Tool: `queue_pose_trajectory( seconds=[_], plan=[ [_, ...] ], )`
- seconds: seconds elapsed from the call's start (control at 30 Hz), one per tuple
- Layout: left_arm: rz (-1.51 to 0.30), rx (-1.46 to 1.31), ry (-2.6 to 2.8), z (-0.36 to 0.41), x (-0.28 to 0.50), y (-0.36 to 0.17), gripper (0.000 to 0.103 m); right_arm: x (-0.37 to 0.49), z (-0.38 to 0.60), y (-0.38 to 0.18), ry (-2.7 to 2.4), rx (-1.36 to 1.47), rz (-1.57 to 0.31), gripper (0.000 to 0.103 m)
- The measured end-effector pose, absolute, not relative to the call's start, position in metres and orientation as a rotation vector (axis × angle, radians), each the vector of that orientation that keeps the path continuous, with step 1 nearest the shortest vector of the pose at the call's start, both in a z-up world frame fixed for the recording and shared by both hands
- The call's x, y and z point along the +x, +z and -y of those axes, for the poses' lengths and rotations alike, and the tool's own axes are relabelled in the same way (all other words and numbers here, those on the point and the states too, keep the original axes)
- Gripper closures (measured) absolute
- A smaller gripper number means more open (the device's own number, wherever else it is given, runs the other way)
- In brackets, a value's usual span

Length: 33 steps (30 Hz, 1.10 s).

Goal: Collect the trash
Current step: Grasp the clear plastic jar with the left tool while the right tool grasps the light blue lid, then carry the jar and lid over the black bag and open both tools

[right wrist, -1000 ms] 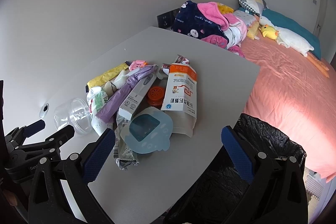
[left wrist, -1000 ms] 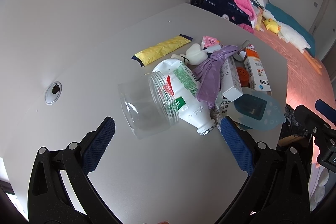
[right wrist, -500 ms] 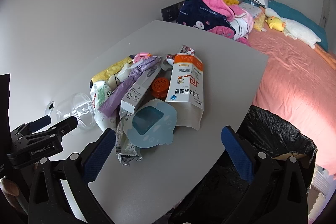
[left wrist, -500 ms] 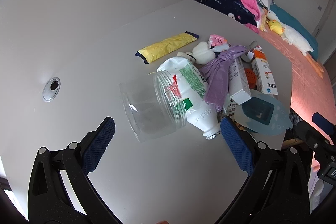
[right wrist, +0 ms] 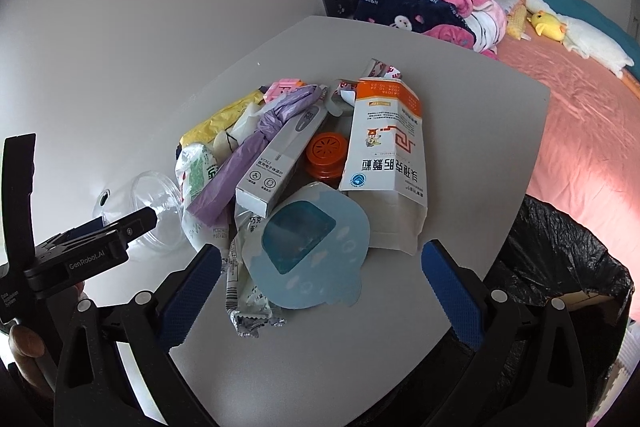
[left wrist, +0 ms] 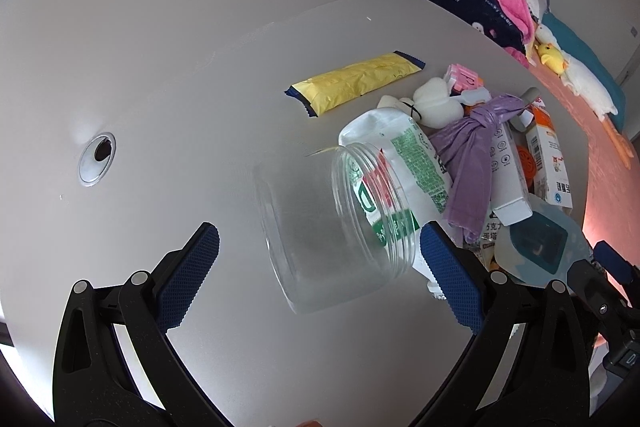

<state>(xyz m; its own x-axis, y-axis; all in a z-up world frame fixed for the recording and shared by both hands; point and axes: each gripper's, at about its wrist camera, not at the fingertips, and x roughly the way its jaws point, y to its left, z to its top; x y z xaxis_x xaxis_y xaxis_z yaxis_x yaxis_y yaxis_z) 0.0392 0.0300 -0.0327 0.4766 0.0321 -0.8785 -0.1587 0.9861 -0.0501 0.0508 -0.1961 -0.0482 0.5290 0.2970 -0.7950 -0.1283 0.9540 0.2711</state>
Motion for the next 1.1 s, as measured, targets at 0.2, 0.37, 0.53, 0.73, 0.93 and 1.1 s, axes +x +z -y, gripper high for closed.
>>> queue_pose_trajectory(
  seconds=[0.2,0.37,0.53,0.73,0.93,1.1],
  plan=[
    [-1.097,-0.174,0.111,-0.036,0.049,-0.045,0.006,0.062,0.192,-0.065,0.266,0.195,-1.011,0.003],
    [-1.121,-0.221,0.103,-0.046,0.053,-0.054,0.008,0.070,0.191,-0.081,0.272,0.231,-1.037,0.003],
    [-1.131,-0.226,0.099,-0.049,0.055,-0.059,0.013,0.076,0.187,-0.091,0.257,0.246,-1.037,0.006],
    [-1.103,-0.255,0.082,-0.053,0.055,-0.062,0.013,0.075,0.179,-0.093,0.237,0.184,-1.020,0.028],
    [-1.107,-0.272,0.087,-0.059,0.055,-0.063,0.037,0.074,0.187,-0.089,0.263,0.226,-0.996,0.056],
    [-1.080,-0.294,0.078,-0.066,0.050,-0.057,0.052,0.074,0.190,-0.079,0.309,0.267,-0.971,0.086]
  ],
)
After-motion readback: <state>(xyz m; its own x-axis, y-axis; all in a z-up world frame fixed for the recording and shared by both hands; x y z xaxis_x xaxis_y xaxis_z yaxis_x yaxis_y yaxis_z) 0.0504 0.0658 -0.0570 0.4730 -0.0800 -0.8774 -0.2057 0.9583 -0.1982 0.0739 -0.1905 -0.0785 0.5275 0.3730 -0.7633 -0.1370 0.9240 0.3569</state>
